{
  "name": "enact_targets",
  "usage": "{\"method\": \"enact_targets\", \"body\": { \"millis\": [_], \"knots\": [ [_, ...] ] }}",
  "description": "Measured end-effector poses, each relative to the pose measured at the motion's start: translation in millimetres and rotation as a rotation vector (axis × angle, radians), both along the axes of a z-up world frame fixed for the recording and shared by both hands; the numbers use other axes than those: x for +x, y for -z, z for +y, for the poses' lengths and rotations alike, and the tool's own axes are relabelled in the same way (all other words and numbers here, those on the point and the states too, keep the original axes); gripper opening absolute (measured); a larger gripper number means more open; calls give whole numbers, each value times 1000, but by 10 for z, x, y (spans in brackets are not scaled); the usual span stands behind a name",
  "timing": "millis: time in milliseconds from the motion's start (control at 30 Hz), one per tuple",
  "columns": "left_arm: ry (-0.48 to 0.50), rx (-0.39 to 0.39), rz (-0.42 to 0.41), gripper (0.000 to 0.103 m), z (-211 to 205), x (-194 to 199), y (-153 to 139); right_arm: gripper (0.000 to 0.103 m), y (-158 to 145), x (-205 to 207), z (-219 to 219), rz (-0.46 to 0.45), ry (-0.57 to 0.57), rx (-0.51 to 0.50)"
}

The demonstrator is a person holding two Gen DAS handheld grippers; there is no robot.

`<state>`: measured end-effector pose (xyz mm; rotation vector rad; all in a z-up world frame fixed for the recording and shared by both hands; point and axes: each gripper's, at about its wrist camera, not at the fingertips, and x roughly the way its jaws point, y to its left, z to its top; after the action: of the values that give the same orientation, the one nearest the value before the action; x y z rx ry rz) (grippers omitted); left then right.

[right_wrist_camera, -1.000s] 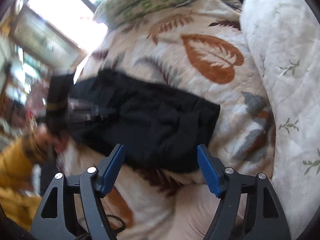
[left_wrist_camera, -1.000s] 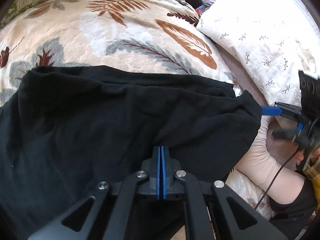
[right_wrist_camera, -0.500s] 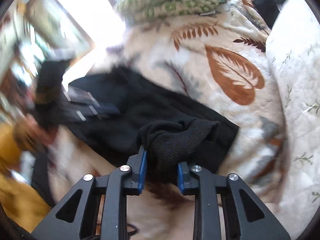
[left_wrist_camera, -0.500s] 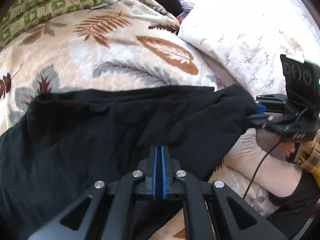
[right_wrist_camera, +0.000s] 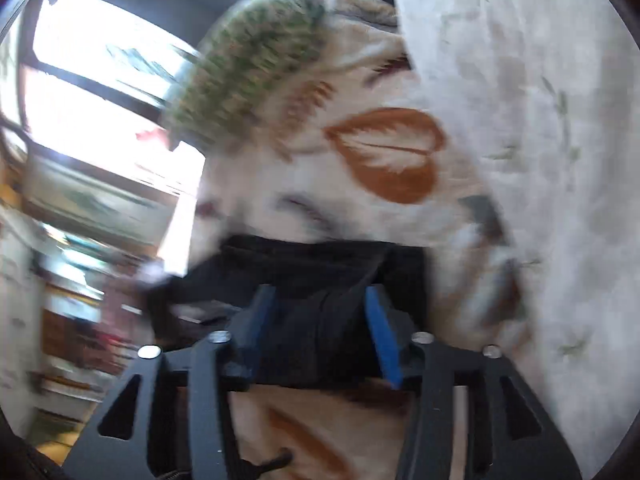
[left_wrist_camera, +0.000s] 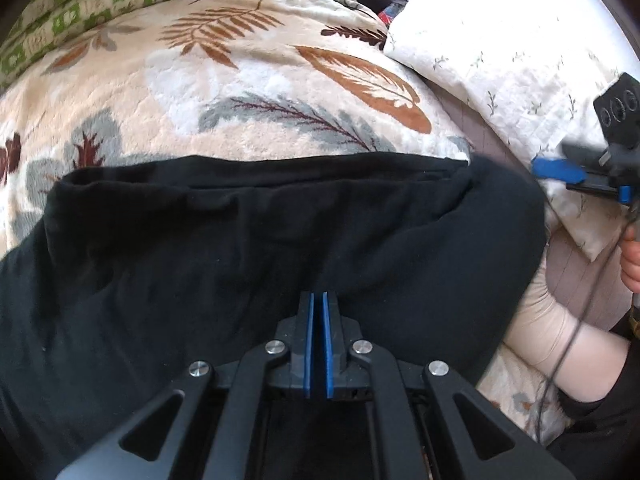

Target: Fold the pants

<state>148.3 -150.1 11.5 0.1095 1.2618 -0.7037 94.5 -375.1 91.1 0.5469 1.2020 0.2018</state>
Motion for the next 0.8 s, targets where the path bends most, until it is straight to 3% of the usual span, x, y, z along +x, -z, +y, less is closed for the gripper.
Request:
{"method": "enact_targets", "body": {
  "millis": [33, 67, 267, 533, 567, 667, 733, 800],
  "knots": [
    [7, 11, -11, 6, -16, -18, -17, 61, 92, 7, 98, 74, -45, -166],
    [15, 20, -23, 6, -39, -37, -33, 61, 138, -12, 139, 99, -82, -224],
    [24, 21, -57, 8, -73, -59, -114, 62, 291, 7, 359, 69, -181, -249],
    [-118, 17, -102, 8, 282, 259, -230, 61, 584, 72, 324, 31, -153, -321],
    [-137, 22, -103, 8, 361, 297, -219, 49, 581, 70, 355, 16, -169, -334],
    [-203, 27, -90, 8, 592, 403, -167, 27, 510, 64, 485, -45, -200, -397],
    [-251, 8, -72, 8, 731, 455, -132, 17, 454, 55, 556, -72, -216, -461],
    [-283, -6, -60, 8, 827, 488, -93, 16, 385, 52, 549, -91, -205, -478]
  ]
}}
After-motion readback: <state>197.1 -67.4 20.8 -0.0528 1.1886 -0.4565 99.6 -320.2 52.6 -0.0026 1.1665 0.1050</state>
